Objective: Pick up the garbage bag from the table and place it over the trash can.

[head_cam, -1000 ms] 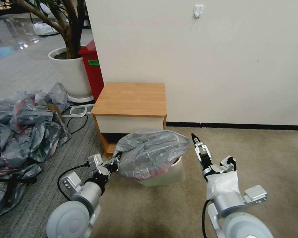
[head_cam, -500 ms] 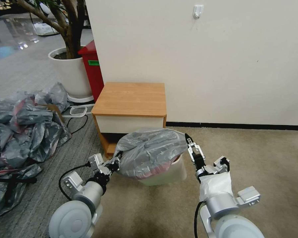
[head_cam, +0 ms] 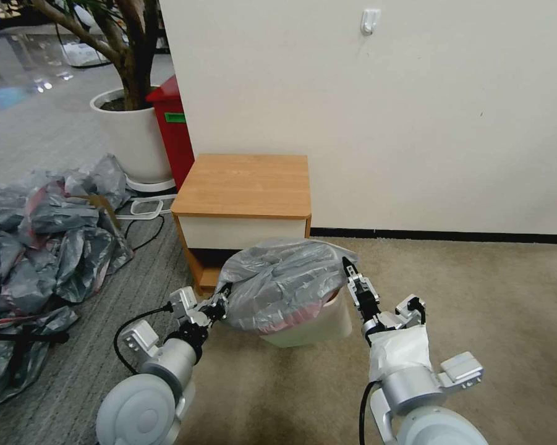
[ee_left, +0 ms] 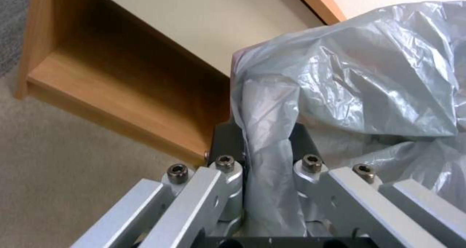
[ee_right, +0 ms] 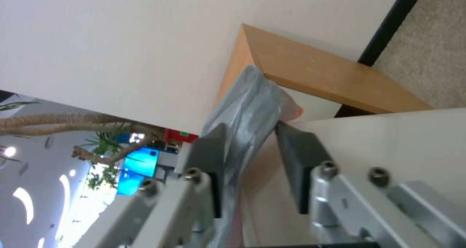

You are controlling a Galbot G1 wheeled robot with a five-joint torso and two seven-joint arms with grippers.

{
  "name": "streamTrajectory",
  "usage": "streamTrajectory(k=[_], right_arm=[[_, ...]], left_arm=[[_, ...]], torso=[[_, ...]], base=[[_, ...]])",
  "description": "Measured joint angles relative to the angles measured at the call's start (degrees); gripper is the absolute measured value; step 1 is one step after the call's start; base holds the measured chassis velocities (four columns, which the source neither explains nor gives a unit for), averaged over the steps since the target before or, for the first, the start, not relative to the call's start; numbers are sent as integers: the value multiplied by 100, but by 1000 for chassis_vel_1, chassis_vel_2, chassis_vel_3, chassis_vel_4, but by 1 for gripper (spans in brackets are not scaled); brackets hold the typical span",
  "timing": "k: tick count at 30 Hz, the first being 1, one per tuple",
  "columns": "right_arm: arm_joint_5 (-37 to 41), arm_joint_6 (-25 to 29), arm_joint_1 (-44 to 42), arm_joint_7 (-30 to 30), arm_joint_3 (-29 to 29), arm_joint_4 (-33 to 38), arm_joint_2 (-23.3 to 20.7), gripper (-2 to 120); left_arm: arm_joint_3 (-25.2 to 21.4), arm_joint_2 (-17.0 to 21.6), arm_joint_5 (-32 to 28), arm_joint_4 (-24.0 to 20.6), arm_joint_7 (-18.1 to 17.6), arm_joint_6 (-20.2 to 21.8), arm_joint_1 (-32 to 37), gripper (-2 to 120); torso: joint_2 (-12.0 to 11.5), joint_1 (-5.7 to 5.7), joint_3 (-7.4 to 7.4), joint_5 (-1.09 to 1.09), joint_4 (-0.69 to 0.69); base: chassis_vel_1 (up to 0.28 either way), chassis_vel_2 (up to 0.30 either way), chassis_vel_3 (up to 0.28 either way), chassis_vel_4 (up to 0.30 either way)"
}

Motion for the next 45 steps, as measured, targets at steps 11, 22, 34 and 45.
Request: streamTrajectory(k=[11, 22, 34, 45], right_arm=[[-4, 21, -74, 3, 44, 12, -20, 0], [-12, 4, -384, 56, 166, 261, -231, 0], [-311, -171, -538, 151, 307, 89, -585, 0], [-458, -232, -715, 136, 182, 321, -512, 17]], left_arm=[[7, -13, 15, 55, 25, 55, -28, 9], [-17, -19, -155, 184, -81, 52, -173, 9], [-151, 40, -812, 172, -221, 131, -281, 9], [-204, 147, -912, 332, -226, 194, -417, 9]], torso=[[0, 0, 0, 0, 0], [0, 0, 0, 0, 0], [0, 0, 0, 0, 0], [0, 0, 0, 0, 0]], base=[[0, 0, 0, 0], [0, 0, 0, 0], [0, 0, 0, 0], [0, 0, 0, 0]])
